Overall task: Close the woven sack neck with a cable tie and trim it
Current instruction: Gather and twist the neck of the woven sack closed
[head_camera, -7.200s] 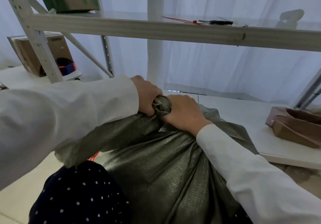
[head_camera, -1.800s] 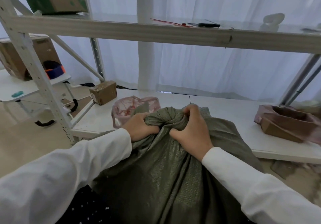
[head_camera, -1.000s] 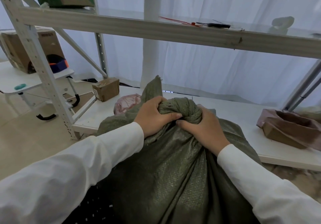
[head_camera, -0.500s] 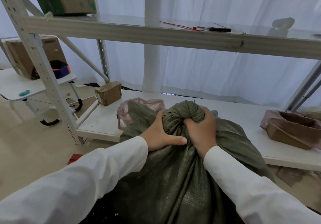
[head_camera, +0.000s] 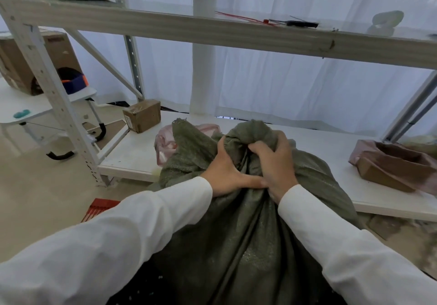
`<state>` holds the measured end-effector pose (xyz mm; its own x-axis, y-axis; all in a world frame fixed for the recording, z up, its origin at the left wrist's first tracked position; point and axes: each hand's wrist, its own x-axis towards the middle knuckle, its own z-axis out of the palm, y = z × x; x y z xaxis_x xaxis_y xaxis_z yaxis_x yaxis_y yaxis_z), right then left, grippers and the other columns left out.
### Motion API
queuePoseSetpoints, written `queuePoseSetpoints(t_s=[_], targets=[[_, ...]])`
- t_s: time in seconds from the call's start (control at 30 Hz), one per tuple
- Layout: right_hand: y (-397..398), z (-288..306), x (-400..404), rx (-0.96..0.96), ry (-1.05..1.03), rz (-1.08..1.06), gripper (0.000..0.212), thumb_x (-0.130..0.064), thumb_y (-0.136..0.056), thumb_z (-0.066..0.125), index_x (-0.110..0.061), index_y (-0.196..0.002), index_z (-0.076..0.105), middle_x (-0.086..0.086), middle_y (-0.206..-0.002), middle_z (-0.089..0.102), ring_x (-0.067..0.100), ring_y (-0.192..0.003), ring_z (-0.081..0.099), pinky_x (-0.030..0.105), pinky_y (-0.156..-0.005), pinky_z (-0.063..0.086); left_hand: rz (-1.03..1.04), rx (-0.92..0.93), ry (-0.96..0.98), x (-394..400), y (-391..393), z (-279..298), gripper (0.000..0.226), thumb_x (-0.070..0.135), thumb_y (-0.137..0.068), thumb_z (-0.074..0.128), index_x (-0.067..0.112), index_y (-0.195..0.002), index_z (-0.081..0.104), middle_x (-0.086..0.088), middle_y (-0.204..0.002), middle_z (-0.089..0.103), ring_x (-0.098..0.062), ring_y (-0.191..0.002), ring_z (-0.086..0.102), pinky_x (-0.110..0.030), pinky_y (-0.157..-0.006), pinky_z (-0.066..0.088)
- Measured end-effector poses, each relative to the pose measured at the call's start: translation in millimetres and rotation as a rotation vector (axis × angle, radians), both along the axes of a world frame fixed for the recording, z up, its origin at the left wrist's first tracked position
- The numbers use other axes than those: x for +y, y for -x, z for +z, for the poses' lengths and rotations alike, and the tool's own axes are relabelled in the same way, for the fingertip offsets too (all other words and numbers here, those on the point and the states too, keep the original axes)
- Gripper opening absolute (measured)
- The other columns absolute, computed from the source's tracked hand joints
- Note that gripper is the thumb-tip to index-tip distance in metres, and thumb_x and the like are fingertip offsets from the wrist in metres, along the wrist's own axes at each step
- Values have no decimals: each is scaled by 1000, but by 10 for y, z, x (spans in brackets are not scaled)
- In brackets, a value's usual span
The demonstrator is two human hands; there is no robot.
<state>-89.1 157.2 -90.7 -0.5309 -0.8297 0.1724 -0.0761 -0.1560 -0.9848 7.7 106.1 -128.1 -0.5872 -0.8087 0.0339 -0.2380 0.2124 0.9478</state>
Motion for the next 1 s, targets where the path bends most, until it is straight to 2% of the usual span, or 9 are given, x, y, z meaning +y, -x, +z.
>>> queuePoseSetpoints(t_s=[0.13, 0.33, 0.47, 0.6, 0.67, 0.73, 0.83, 0.9, 1.0], targets=[[-44, -63, 7, -96, 46, 212, 14, -20, -67, 48, -20, -81, 47, 8, -83, 45, 19, -81, 44, 36, -77, 40, -48, -8, -53, -71, -13, 23, 56, 27, -62, 83, 15, -112, 59, 10, -101, 68, 4, -96, 61, -21, -90, 47], [101, -164, 78, 1, 85, 390, 36, -30, -58, 61, -17, -86, 44, 2, -76, 44, 12, -71, 44, 23, -67, 41, 85, 185, 36, 110, 71, -28, 25, -5, -71, 70, 17, -80, 62, 18, -67, 63, 13, -61, 59, -3, -59, 43], [255, -131, 70, 457, -39, 276, 44, -49, -57, 63, -29, -86, 38, -5, -86, 42, 12, -86, 43, 28, -79, 37, 123, 167, 72, 141, 102, -79, 18, 1, -72, 70, 6, -66, 55, 15, -45, 55, 6, -53, 61, -4, -46, 36], [369, 20, 95, 774, -218, 337, 98, -60, -50, 76, -41, -134, 30, -13, -140, 27, 4, -132, 17, 31, -111, 15, 125, 180, 89, 162, 109, -134, 53, 21, -66, 73, -1, -111, 57, -7, -83, 69, -13, -91, 68, -27, -71, 55], [378, 88, 113, 842, -339, 421, 91, -46, -59, 83, -46, -133, 30, -11, -153, 10, 9, -142, -4, 35, -115, 2, 115, 128, 115, 152, 95, -176, 63, 37, -62, 70, 14, -118, 55, -2, -103, 69, -16, -103, 64, -40, -91, 53], [389, 100, 87, 823, -379, 473, 81, -40, -63, 82, -53, -120, 25, -12, -149, 14, 6, -140, -7, 33, -116, -3, 106, 81, 109, 164, 80, -164, 59, 42, -60, 66, 9, -108, 57, -4, -92, 68, -19, -97, 65, -40, -83, 56], [371, 24, 20, 776, -281, 410, 87, -48, -58, 81, -34, -133, 40, -22, -129, 40, 17, -141, 16, 42, -119, 7, 84, 31, 190, 186, 96, -112, 43, 33, -63, 62, 2, -92, 57, -14, -76, 57, -25, -97, 53, -43, -69, 49], [305, -35, 1, 700, -163, 368, 62, -40, -61, 78, -32, -116, 52, -31, -100, 45, 26, -131, 36, 48, -114, 22, 34, 23, 194, 193, 88, -54, 22, 20, -67, 66, 10, -83, 54, 7, -68, 58, -12, -63, 53, -42, -74, 48], [223, -86, -15, 493, -45, 305, 39, -31, -64, 77, -41, -95, 55, -11, -101, 60, 29, -117, 50, 49, -106, 36, -61, 54, 157, 165, 80, -16, 33, 17, -65, 73, 16, -95, 60, 9, -91, 67, -12, -95, 64, -37, -86, 51]])
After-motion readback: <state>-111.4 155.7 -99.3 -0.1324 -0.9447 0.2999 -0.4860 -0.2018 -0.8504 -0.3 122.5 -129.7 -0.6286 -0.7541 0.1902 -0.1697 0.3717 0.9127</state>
